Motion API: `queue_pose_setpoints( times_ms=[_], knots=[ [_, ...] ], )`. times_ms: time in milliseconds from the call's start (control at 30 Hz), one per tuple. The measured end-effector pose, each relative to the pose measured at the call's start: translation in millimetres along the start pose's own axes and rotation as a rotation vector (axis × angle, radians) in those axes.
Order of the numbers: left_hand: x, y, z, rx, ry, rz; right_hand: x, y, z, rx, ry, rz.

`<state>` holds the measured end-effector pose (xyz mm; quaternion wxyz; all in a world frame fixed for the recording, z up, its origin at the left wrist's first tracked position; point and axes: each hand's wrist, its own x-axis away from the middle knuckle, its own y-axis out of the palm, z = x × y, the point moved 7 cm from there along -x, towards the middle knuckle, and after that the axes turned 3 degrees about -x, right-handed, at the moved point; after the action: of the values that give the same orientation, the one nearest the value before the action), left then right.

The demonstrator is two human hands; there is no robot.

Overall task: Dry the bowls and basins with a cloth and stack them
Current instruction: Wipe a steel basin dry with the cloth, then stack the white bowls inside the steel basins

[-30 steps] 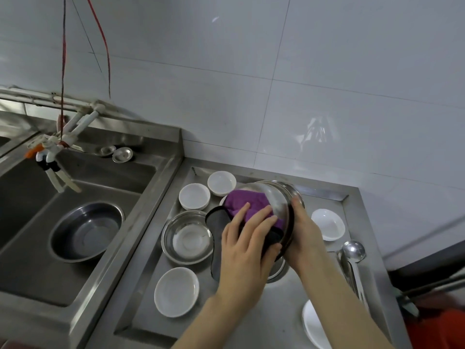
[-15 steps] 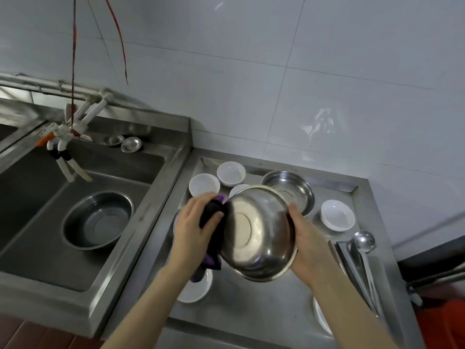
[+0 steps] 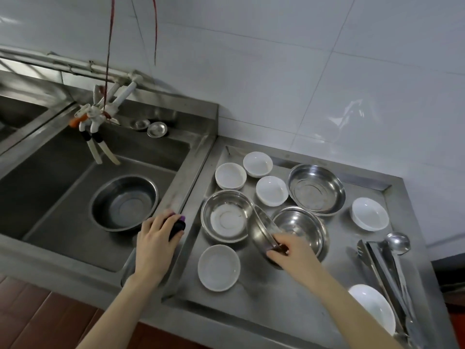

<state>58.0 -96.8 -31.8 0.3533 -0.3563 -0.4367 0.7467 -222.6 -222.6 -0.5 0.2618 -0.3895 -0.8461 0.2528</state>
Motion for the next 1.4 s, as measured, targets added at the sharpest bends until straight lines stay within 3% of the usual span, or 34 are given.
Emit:
queue_pose_setpoints(
  times_ms=[233, 500, 700, 867, 1133, 1400],
  knots=[
    [13.5, 57.5, -24.7, -0.034, 0.039, -0.209, -14.8, 19.3, 11.5, 0.211, -0.105, 0.052],
    [30.8, 98.8, -46.7, -0.195, 0.03, -0.399, -40.5, 52.8, 18.0, 0.408, -0.183, -0.02],
    [24.9, 92.5, -41.9, -0.168, -0.059, -0.262, -49.7, 65.8, 21.8, 0.496, -0.314, 0.054],
    [-4.4, 86.6, -21.7, -0.094, -0.135, -0.14, -40.2, 61.8, 41.1, 0.534, -0.32, 0.115],
    [-3.5, 105.3, -14.5, -0.15, 0.054, -0.248, 27.3, 68.6, 98.6, 0.587, -0.343, 0.089],
    [42.6, 99.3, -49.7, -0.337, -0.006, -0.453, 58.7, 111.1, 124.6, 0.587, -0.341, -0.018]
  ],
)
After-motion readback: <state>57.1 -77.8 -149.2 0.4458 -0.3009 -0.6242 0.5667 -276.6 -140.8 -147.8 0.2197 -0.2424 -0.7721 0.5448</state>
